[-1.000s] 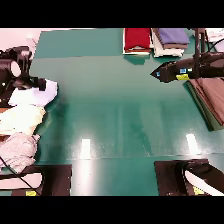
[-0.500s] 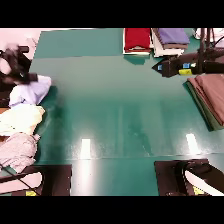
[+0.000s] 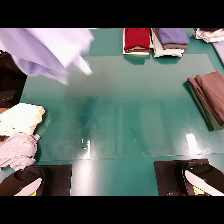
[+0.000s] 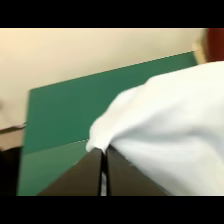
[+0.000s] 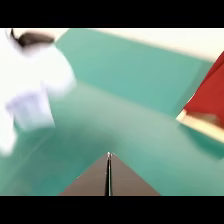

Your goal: Fold the shirts.

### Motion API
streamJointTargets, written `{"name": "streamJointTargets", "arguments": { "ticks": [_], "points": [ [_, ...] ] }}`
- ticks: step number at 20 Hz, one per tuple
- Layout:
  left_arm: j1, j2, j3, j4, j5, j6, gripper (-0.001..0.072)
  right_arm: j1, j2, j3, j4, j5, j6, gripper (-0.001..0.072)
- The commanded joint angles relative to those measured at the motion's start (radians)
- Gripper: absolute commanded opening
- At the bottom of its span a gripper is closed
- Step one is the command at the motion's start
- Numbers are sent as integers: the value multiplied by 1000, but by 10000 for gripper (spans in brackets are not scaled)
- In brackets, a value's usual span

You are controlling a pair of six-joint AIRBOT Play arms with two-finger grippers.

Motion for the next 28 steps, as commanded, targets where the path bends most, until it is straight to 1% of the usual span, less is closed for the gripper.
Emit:
{"name": "streamJointTargets", "arguments": {
  "ticks": [1, 2, 4, 6, 7, 8, 9, 10, 11, 13, 14, 15, 16, 18, 20, 21, 22, 25, 28],
  "points": [
    [-239, -38, 28, -32, -79, 23, 23, -38, 0, 111, -41, 8, 2, 19],
    [-305, -84, 28, -64, -93, 26, 23, -51, 0, 131, -41, 17, 2, 18],
    [-430, -190, 28, -157, -92, 80, 24, -79, 0, 162, -41, 50, 2, 18],
    [-530, -307, 28, -285, -85, 128, 26, -94, 0, 174, -40, 82, 3, 18],
    [-565, -356, 28, -341, -80, 167, 58, -97, 0, 174, -40, 98, 3, 18],
    [-589, -399, 28, -372, -67, 179, 368, -97, 0, 173, -41, 116, 3, 19],
    [-597, -425, 28, -373, -54, 170, 578, -97, 0, 173, -41, 129, 3, 18],
    [-588, -435, 28, -361, -50, 163, 578, -97, 0, 173, -41, 138, 3, 18],
    [-559, -433, 29, -339, -56, 135, 578, -97, 0, 173, -42, 142, 3, 18],
    [-447, -415, 32, -290, -97, 98, 578, -97, 0, 173, -42, 142, 3, 18],
    [-372, -408, 33, -267, -123, 77, 578, -97, 0, 173, -42, 142, 3, 18],
    [-278, -407, 29, -252, -149, 42, 554, -97, 0, 173, -42, 142, 3, 19],
    [-177, -409, 16, -257, -165, 4, 540, -96, 0, 173, -42, 141, 3, 18],
    [0, -409, -57, -303, -173, -39, 541, -95, 0, 173, -42, 141, 3, 18],
    [138, -409, -179, -414, -172, -38, 541, -95, -3, 173, -42, 141, 3, 18],
    [183, -410, -248, -462, -167, -27, 541, -95, -5, 173, -41, 141, 3, 18],
    [217, -412, -325, -510, -158, 4, 541, -95, -8, 173, -41, 141, 3, 18],
    [255, -431, -511, -636, -136, 98, 542, -95, -23, 170, -39, 144, 6, 18],
    [252, -461, -613, -722, -126, 158, 542, -95, -51, 169, -39, 168, 38, 18]
  ]
}}
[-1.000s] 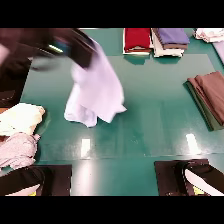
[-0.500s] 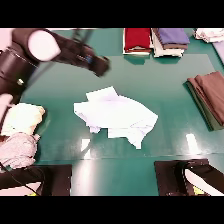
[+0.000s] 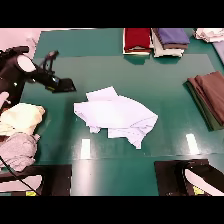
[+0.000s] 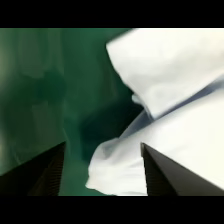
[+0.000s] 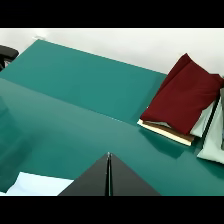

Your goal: Fold the shirts.

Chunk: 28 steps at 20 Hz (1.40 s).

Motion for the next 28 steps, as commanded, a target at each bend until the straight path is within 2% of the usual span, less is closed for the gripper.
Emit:
{"name": "streamJointTargets", "arguments": {
  "ticks": [1, 8, 9, 10, 11, 14, 17, 20, 22, 25, 28],
  "points": [
    [29, -35, -138, -148, 12, 92, 542, 1, -32, 0, 2, 31, 21, 18],
    [29, -58, -158, -299, -43, 192, 539, 20, -102, 0, 1, 100, 21, 18],
    [29, -58, -154, -300, -48, 190, 463, 20, -111, 0, 1, 116, 21, 19],
    [32, -58, -142, -300, -56, 192, 122, 19, -119, -1, 0, 145, 21, 19],
    [32, -58, -120, -297, -68, 198, 26, 18, -127, -2, -2, 186, 21, 18],
    [32, -25, -31, -282, -66, 198, 24, -10, -101, -135, -1, 230, 21, 19],
    [32, 32, 56, -248, -48, 198, 25, -68, -10, -447, -1, 204, 21, 18],
    [32, 66, 84, -236, -42, 198, 25, -126, 82, -819, 3, 105, 66, 40],
    [32, 64, 84, -235, -46, 197, 25, -138, 109, -1053, 58, 31, 66, 459],
    [32, 64, 84, -235, -43, 193, 25, -119, 83, -1277, 216, -113, 60, 468],
    [31, 64, 84, -235, -44, 190, 25, -37, 5, -1336, 351, -253, 0, 448]
  ]
}}
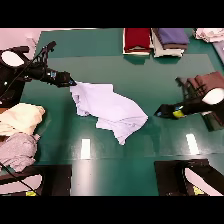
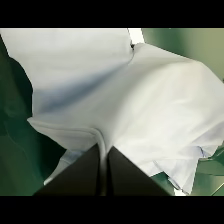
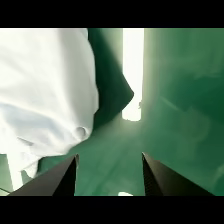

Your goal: Fold the shirts.

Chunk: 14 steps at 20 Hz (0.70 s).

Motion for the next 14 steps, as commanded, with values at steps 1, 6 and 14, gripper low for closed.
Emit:
{"name": "streamJointTargets", "arguments": {
  "ticks": [1, 6, 14],
  "points": [
    [0, 3, 3, 2, 2, -5, 25, 80, -72, -106, 153, -177, -40, 448],
    [0, 3, 3, 2, 3, -5, 25, 187, -218, 26, 145, -221, -77, 277],
    [1, 216, 216, 97, 24, -8, 24, 153, -35, 450, -104, -47, -126, 17]
  ]
}}
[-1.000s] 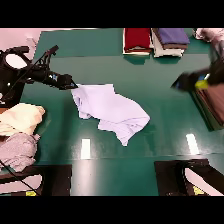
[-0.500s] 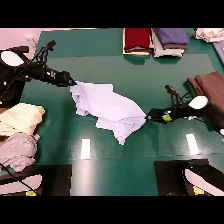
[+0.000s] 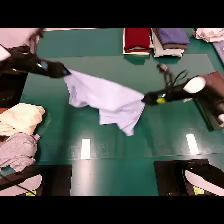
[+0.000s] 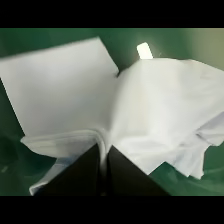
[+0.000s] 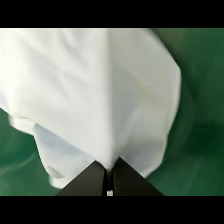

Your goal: Fold the shirts.

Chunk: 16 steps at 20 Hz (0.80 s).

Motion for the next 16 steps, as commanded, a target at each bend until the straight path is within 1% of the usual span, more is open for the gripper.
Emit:
{"name": "streamJointTargets", "arguments": {
  "ticks": [1, 5, 9, 11, 13, 16],
  "points": [
    [1, 150, 161, 51, 13, -1, 24, -44, 146, 243, -131, 123, -9, 17],
    [1, 341, 354, 50, 18, -10, 24, -136, 301, 522, -128, 240, 25, 17],
    [1, 466, 425, 49, 37, -26, 23, -218, 380, 672, -128, 317, 64, 17],
    [1, 488, 425, 50, 53, -42, 23, -245, 379, 714, -126, 366, 86, 17],
    [1, 477, 409, 51, 37, -50, 23, -249, 348, 730, -119, 428, 111, 17],
    [1, 417, 317, 52, -10, -53, 24, -199, 261, 684, -119, 514, 161, 17]
  ]
}}
